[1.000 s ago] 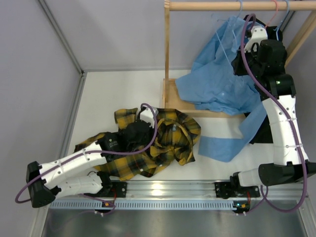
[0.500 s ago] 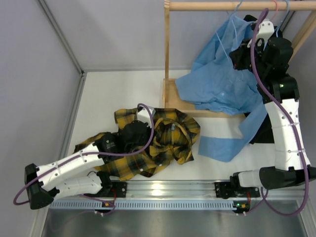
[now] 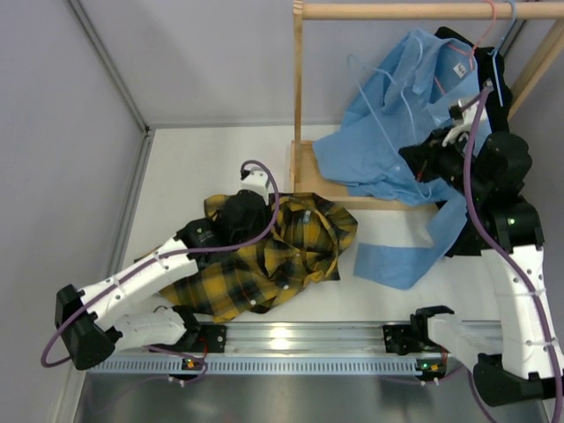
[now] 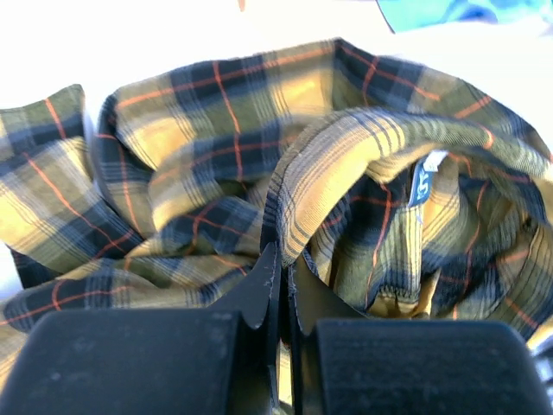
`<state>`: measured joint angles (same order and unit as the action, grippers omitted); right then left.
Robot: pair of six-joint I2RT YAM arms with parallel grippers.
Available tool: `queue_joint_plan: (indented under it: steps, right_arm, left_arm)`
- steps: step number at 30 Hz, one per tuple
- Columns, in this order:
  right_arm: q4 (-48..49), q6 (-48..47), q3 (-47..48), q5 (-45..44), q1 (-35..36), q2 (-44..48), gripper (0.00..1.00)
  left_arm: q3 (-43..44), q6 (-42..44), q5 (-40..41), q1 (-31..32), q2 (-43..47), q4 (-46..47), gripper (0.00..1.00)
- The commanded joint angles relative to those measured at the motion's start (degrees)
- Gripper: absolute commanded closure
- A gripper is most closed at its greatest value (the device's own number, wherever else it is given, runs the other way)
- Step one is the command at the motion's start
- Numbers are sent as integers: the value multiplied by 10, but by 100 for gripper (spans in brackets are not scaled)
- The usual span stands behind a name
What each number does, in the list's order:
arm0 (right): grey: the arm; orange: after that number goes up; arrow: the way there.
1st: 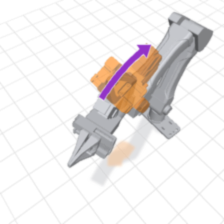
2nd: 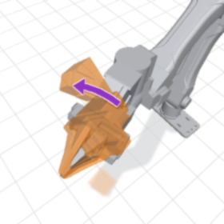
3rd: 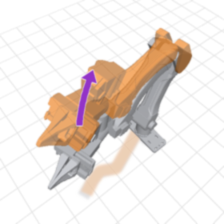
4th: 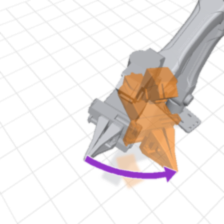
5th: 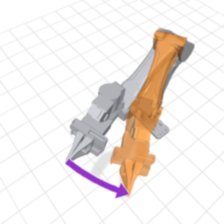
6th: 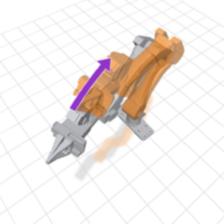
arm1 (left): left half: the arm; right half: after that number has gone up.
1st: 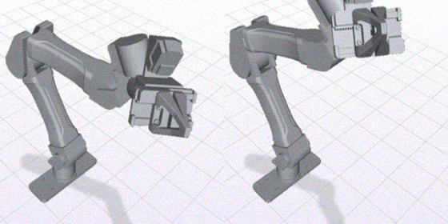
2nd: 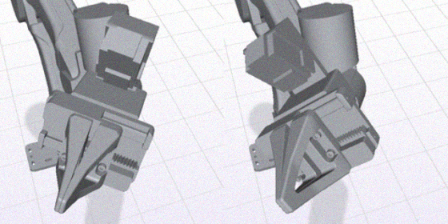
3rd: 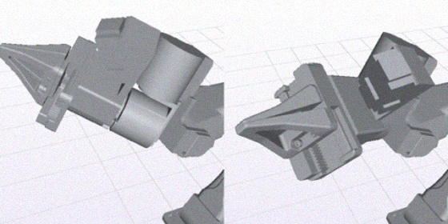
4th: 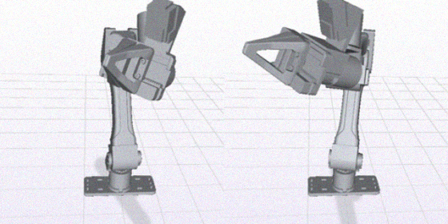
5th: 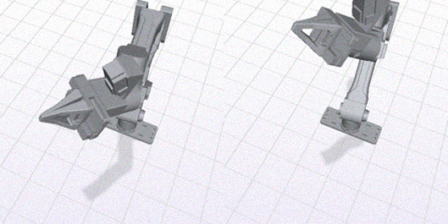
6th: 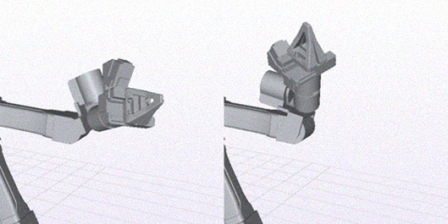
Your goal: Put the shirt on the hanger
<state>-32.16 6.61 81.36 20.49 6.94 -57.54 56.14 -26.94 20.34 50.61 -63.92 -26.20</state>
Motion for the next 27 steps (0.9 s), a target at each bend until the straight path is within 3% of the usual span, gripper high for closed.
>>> queue_joint_plan:
  steps: [1, 7, 11, 27]
  right_arm:
    - [-1, 16, -81, 97, -7, 65, 100]
    - [-6, 40, -251, 212, 27, 252, 100]
    - [-71, 38, -294, 271, 27, 331, 100]
    - [-119, 74, -381, 264, 80, 382, 100]
  left_arm:
    - [40, 0, -27, -28, -6, 3, 100]
    - [40, -1, -81, -99, -19, 3, 100]
    - [64, 0, -98, -129, -44, 3, 100]
    - [127, -11, -172, -149, -96, 20, 100]
